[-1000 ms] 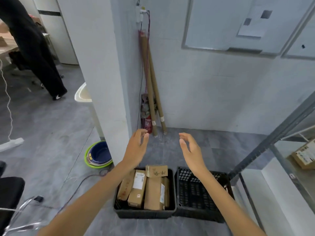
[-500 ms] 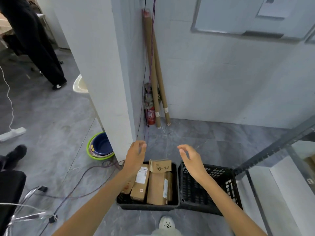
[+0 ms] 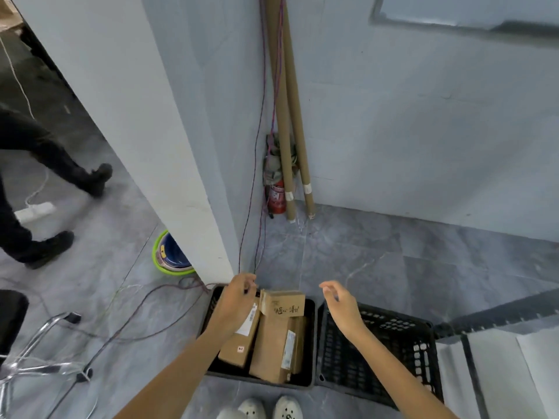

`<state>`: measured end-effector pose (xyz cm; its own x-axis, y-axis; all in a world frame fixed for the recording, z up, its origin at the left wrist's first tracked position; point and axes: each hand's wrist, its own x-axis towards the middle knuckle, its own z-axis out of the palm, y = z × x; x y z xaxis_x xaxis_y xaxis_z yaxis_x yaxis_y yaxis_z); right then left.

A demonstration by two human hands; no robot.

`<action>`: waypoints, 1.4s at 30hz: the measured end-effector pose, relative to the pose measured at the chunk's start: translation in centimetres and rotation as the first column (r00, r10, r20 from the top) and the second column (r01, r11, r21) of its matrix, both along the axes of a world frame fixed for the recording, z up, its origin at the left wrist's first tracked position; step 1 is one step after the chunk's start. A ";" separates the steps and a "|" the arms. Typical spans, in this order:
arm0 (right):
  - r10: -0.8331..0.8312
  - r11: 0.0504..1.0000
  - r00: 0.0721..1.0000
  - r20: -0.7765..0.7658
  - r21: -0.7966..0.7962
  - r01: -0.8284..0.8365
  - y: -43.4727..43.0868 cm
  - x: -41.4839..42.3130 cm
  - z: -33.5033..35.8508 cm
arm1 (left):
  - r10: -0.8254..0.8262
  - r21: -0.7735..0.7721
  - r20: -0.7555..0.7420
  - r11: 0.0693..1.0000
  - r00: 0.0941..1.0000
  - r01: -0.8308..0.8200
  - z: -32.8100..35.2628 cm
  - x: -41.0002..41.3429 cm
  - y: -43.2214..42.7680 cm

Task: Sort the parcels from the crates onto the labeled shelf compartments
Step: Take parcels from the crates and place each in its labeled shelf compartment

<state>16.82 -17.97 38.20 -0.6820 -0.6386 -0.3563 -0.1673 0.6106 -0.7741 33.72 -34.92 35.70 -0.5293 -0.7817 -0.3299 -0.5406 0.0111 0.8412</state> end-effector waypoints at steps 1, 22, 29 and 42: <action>-0.021 1.000 1.000 0.020 0.021 0.021 -0.5 -0.6 -1.8 | 0.011 0.031 0.011 0.999 1.000 -0.012 -1.6 -0.3 -0.3; -0.310 0.950 0.808 0.501 0.197 0.242 -9.0 -6.9 -42.0 | 0.029 0.443 -0.079 0.897 0.996 0.009 -37.7 -7.6 -2.7; -0.418 0.901 0.741 0.525 0.135 0.413 -6.8 -6.6 -30.7 | 0.136 0.426 -0.062 0.900 0.989 -0.097 -26.9 -7.3 -2.0; -0.374 0.900 0.846 0.380 -0.071 0.430 -1.5 -8.8 7.1 | 0.275 0.543 -0.065 0.816 0.959 -0.197 7.3 -11.9 -1.5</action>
<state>8.07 -19.43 45.31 -0.7392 -0.3993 -0.5423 0.3651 0.4389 -0.8210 21.84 -36.39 42.98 -0.4205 -0.6155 -0.6666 -0.3508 -0.5673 0.7450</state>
